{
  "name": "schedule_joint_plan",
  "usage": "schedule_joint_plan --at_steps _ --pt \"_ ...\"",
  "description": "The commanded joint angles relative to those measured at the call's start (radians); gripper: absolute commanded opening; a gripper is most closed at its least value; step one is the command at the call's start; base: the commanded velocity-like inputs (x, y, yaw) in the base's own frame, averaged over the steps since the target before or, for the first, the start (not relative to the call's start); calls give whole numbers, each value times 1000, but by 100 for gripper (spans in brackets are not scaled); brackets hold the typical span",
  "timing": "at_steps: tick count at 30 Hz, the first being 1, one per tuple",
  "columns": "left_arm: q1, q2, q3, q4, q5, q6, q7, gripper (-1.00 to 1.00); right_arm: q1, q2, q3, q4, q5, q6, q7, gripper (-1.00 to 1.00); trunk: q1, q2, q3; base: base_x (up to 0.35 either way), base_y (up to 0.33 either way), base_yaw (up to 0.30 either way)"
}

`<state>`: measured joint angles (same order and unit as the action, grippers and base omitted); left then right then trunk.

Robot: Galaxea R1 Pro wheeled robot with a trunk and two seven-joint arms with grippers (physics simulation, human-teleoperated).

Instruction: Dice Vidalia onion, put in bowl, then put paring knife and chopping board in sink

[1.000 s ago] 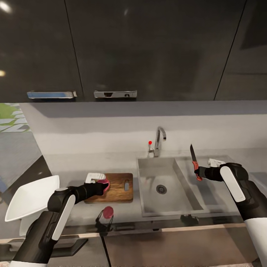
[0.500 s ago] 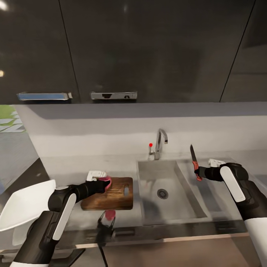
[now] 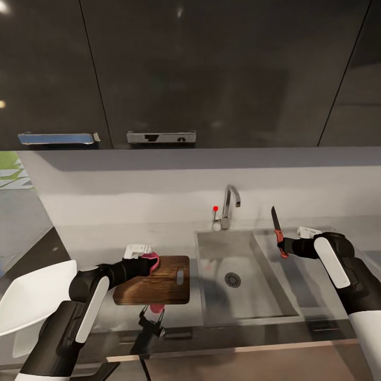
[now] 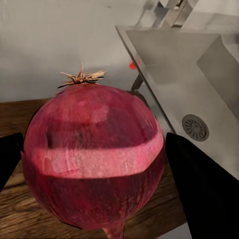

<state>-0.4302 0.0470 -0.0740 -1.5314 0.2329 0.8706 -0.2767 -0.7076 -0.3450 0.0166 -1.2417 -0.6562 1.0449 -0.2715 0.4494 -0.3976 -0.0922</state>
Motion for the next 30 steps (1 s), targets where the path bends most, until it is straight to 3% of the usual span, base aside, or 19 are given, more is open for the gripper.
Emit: schedule_joint_plan --at_steps 1,30 --pt "-1 1 -1 1 0 4 -1 -100 -1 0 2 -1 -11 2 -11 -100 1 -2 -4 0 0 0" --pt "-7 -9 -1 102 0 4 1 -100 -1 -1 2 -1 -11 2 -11 -100 1 -2 -14 0 0 0"
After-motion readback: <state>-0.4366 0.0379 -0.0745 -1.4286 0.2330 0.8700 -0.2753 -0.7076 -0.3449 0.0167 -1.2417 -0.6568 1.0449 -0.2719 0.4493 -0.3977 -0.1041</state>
